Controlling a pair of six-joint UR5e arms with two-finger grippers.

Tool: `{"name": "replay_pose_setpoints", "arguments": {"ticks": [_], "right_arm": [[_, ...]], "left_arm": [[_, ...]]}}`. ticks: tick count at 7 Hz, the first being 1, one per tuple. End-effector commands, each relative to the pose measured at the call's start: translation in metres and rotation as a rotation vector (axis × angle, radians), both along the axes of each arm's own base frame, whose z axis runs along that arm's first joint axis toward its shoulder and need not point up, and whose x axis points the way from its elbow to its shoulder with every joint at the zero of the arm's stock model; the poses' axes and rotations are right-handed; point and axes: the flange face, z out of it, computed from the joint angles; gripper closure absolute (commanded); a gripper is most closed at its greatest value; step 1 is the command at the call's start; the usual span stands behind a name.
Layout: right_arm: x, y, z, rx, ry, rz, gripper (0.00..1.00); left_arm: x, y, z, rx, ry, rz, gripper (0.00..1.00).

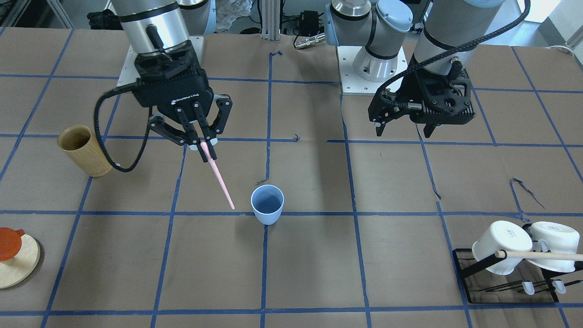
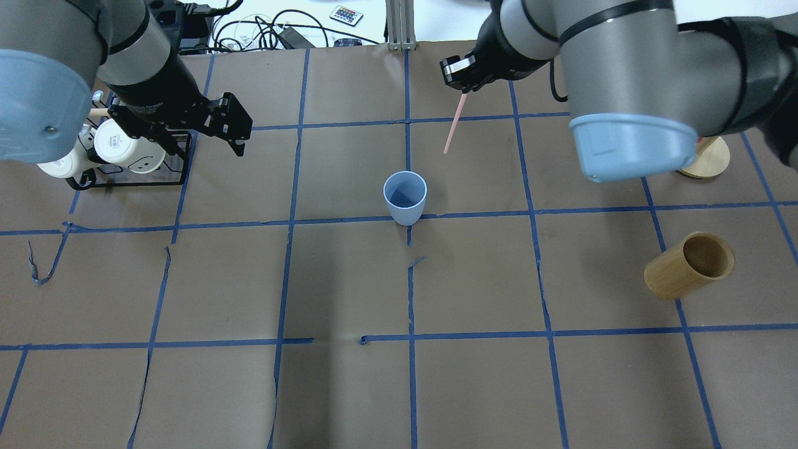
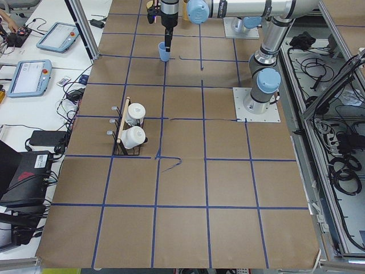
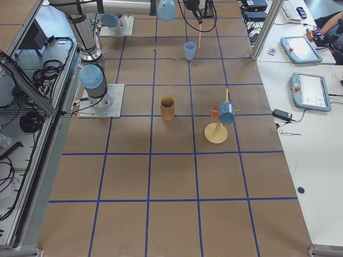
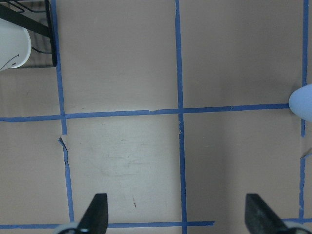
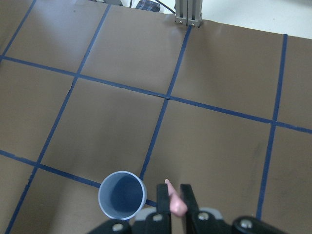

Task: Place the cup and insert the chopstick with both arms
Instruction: 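Lower the pink chopstick into the light blue cup with the right gripper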

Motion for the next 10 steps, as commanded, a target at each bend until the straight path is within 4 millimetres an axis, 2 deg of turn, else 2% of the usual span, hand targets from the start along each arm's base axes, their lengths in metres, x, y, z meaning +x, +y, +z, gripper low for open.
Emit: {"name": "replay_pose_setpoints", "arguments": {"ticks": [1, 3, 6, 7, 8, 9, 10], "right_arm": [[0.046, 0.015, -0.014, 0.003, 0.006, -0.017, 0.96], [0.052, 0.011, -0.026, 0.023, 0.011, -0.017, 0.96], [0.062, 0.016, -0.033, 0.044, 0.000, -0.031, 0.83], [0.061, 0.018, -0.039, 0.054, 0.004, -0.031, 0.66], [0.061, 0.018, -0.041, 0.057, 0.006, -0.028, 0.25], [0.060, 0.017, -0.042, 0.055, 0.007, -0.031, 0.00], [0.060, 0.016, -0.037, 0.045, 0.007, -0.034, 0.00]], "left_arm": [[0.000, 0.001, -0.001, 0.002, 0.001, 0.006, 0.00], [-0.001, 0.001, 0.000, 0.001, 0.001, 0.003, 0.00], [-0.001, 0.001, 0.000, 0.001, 0.001, 0.003, 0.00], [-0.002, 0.001, -0.001, 0.002, 0.001, 0.001, 0.00], [-0.001, 0.001, -0.001, 0.002, 0.001, 0.003, 0.00], [-0.001, 0.001, -0.001, 0.002, 0.001, 0.003, 0.00], [-0.002, 0.001, -0.001, 0.002, 0.003, 0.001, 0.00]]}}
